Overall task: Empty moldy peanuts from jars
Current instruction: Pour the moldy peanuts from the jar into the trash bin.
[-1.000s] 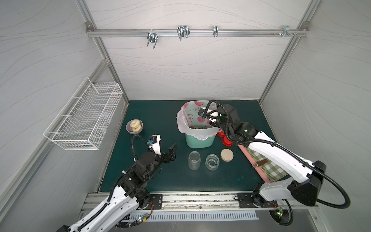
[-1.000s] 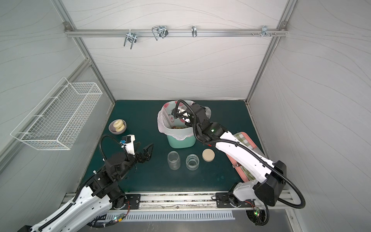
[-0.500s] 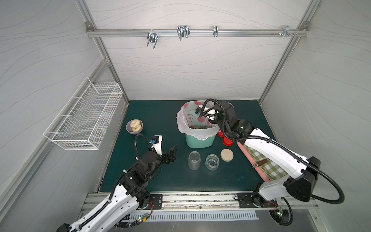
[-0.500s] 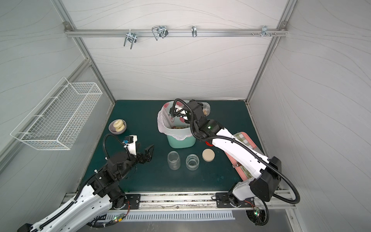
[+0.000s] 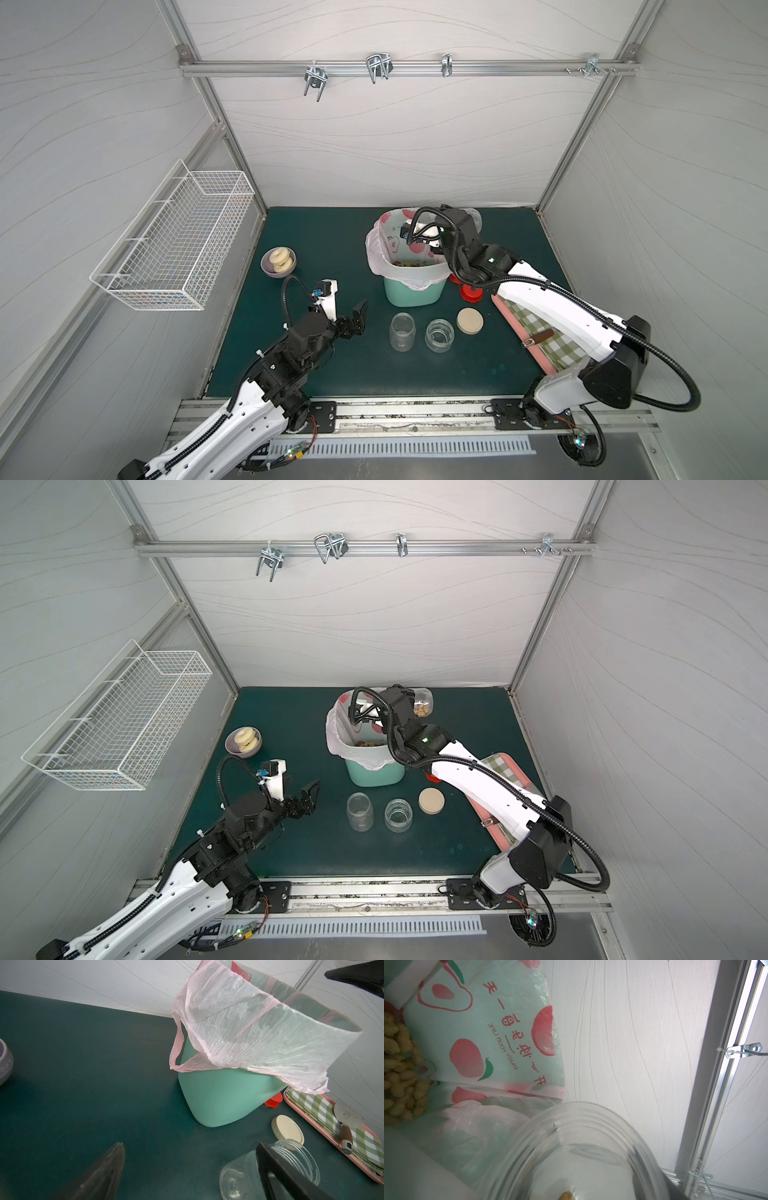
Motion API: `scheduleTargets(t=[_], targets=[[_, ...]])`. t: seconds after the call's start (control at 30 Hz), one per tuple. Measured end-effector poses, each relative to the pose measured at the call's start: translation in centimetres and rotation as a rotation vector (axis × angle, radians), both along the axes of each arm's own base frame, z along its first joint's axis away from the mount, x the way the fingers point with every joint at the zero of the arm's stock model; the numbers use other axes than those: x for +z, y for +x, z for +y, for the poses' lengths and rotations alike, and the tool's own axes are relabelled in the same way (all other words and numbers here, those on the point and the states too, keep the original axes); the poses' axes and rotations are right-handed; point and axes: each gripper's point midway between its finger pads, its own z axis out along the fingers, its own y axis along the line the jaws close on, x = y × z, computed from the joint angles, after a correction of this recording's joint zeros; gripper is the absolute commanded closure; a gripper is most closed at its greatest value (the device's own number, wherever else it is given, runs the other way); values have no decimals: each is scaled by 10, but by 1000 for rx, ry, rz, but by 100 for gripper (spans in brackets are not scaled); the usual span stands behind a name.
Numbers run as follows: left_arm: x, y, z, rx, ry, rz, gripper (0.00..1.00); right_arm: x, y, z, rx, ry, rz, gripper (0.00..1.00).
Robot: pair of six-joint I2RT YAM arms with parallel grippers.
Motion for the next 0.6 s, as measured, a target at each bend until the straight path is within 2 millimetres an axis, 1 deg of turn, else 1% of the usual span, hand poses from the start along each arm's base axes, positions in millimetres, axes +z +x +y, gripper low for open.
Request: scheduleTargets(t=[0.13,0.37,0.6], targets=[[0,0,0,0,0,0,1,-3,2,2,-5,-31,-3,97],[0,0,0,0,-1,-2,1,-25,10,11,-9,-145,3,98],[1,0,0,-1,-1,-3,1,-23,11,10,-18,-191,-15,98]])
